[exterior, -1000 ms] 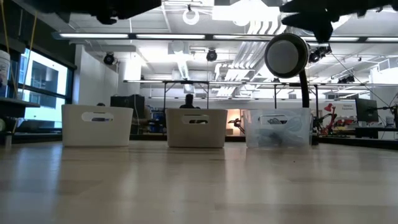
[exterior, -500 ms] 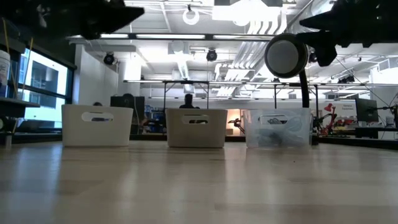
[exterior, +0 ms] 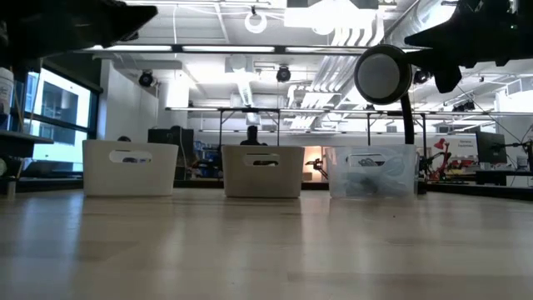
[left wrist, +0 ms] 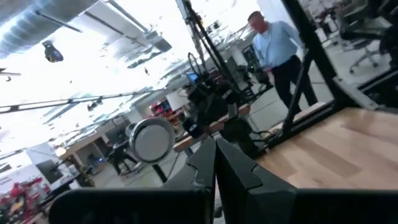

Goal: Pick and place items into bin
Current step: Return to Home Position

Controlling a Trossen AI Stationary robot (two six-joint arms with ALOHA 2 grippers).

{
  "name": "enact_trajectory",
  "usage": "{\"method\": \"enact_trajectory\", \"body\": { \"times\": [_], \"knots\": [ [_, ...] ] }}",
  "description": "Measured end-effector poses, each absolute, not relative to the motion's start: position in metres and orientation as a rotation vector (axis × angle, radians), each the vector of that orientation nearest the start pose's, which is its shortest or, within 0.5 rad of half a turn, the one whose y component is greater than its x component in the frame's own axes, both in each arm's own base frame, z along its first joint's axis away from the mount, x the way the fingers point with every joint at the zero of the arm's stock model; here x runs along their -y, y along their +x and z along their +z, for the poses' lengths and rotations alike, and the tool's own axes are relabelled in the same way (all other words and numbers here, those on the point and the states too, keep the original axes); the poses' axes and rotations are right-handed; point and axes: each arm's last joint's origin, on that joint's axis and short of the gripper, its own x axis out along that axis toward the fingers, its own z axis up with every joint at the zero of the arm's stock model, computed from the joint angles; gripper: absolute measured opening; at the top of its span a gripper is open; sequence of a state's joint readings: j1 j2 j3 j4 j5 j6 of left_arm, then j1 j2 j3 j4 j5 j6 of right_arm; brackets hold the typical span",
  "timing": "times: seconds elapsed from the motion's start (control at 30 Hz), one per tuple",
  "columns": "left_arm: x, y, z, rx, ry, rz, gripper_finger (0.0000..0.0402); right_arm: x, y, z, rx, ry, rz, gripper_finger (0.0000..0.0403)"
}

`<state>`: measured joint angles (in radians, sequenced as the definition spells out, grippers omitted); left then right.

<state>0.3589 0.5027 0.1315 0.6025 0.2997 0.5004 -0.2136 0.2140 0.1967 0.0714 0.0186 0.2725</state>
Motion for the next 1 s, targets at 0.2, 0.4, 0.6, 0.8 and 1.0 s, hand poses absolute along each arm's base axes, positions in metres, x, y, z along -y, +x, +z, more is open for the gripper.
{"method": "enact_trajectory", "body": {
  "times": [0.2,0.4,0.6,0.8,1.0],
  "knots": [
    [-0.018,0.128,0.208,0.162,0.551,0.084,0.0001,0.014,0.103,0.221,0.083,0.277,-0.187,0.0167],
    [-0.004,0.128,0.199,0.137,0.559,0.079,0.0001,0.004,0.105,0.214,0.128,0.268,-0.193,0.0167],
    [0.000,0.120,0.184,0.158,0.561,0.036,0.0001,-0.001,0.104,0.185,0.197,0.277,-0.196,0.0167],
    [0.002,0.109,0.185,0.190,0.583,-0.011,0.0001,0.001,0.096,0.199,0.141,0.231,-0.227,0.0167],
    [0.004,0.095,0.183,0.219,0.634,-0.070,0.0001,0.004,0.089,0.198,0.126,0.236,-0.226,0.0168]
  ]
}}
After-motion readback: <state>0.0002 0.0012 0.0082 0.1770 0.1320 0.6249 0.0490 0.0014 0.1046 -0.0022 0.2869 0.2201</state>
